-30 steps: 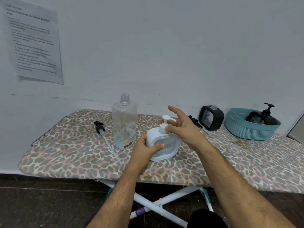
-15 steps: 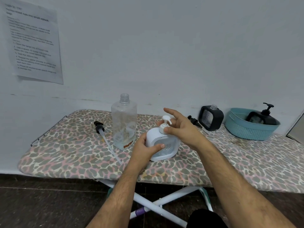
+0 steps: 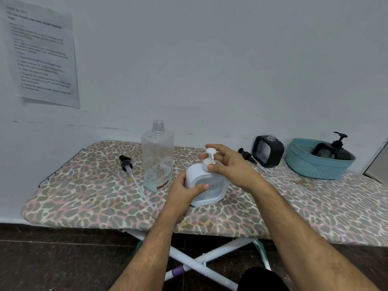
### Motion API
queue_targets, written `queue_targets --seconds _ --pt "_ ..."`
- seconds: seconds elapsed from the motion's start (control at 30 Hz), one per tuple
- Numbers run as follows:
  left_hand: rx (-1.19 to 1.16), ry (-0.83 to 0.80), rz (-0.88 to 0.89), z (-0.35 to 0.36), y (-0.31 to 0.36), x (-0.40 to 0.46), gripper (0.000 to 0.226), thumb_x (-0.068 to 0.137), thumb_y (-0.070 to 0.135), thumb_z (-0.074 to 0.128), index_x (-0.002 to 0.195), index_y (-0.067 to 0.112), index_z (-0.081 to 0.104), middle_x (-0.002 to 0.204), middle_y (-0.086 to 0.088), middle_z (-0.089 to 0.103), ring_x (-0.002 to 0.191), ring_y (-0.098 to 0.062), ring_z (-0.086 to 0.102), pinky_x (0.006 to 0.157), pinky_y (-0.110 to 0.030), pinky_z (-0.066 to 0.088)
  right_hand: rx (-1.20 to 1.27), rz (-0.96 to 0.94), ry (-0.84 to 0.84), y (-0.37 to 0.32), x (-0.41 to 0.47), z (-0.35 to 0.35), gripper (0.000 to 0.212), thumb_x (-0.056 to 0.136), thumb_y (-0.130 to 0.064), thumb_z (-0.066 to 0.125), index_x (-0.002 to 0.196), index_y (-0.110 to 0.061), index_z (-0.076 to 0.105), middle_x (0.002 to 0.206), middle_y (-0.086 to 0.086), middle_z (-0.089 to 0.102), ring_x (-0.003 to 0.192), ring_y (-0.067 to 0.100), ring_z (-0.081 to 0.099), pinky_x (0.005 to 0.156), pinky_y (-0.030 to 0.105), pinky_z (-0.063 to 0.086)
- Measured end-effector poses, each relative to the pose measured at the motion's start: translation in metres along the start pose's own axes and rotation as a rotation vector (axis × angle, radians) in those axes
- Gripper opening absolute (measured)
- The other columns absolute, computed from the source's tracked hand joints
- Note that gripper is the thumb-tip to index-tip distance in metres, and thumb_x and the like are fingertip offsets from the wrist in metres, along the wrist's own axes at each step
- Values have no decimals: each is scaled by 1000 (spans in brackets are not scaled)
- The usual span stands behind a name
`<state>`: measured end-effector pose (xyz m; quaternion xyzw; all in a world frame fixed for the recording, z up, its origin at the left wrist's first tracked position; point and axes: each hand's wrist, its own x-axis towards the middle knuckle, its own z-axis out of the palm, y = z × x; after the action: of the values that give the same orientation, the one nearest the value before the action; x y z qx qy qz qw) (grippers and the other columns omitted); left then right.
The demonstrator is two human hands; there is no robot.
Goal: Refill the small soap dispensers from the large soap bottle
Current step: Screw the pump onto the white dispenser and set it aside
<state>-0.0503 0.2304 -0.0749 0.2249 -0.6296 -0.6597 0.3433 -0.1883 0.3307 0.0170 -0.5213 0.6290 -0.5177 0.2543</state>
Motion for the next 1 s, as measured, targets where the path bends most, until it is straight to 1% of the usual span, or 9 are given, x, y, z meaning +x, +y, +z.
queue_targets --seconds 0.03,0.1,0.2,0.27,0.43,0.63,0.73,0.87,1.0 --pt "6 2 -1 0 -1 0 73 54 40 89 120 26 62 111 -3 71 101 -23 70 89 -52 57 31 6 -30 0 0 -1 44 90 -1 67 125 -25 58 115 -5 73 113 14 66 99 37 52" --pt "10 5 -3 -1 -1 0 73 54 41 89 121 26 62 112 -4 71 101 -23 70 89 -52 57 27 7 -33 1 1 -3 37 89 -1 68 118 -23 63 113 -2 74 110 17 67 98 38 52" --pt "10 9 -2 -1 -2 1 73 54 40 89 121 26 63 111 -4 71 101 -24 70 89 -51 57 -70 -12 -2 -1 2 -5 28 86 -2 72 111 -14 68 106 -1 75 101 12 69 89 28 53" --pt "14 13 2 0 -2 1 74 54 41 89 121 25 63 111 -4 71 101 -23 70 88 -50 58 -121 -32 10 -2 3 -6 25 85 -3 73 108 -10 69 103 -1 75 98 10 69 86 24 53" --pt "18 33 17 2 -2 1 72 53 41 88 119 25 63 110 -3 71 99 -22 70 85 -46 59 -177 -33 70 0 3 -2 25 83 -6 76 106 -12 70 99 -6 76 96 2 69 81 16 50" --pt "28 39 25 2 -3 1 73 53 42 87 120 25 63 110 -3 71 99 -22 70 86 -47 59 -231 -15 168 3 -1 7 33 81 -14 78 112 -16 69 101 -8 76 97 2 68 95 33 52" --pt "29 42 24 2 -2 1 73 52 42 88 119 25 64 109 -3 72 98 -22 70 85 -49 59 -240 -6 214 4 -3 12 36 73 -27 78 108 -23 70 100 -9 76 99 5 69 98 44 52" --pt "32 39 32 2 -1 -1 71 53 42 87 117 26 64 108 -2 72 97 -20 70 85 -45 59 -269 10 245 3 -2 16 37 61 -47 73 96 -38 68 97 -15 76 98 2 69 101 48 48" --pt "33 43 28 3 0 -2 69 52 43 86 115 27 64 106 -1 73 96 -19 71 83 -43 60 -279 16 263 3 -3 19 29 59 -52 70 88 -48 65 95 -19 75 98 0 68 101 51 46"
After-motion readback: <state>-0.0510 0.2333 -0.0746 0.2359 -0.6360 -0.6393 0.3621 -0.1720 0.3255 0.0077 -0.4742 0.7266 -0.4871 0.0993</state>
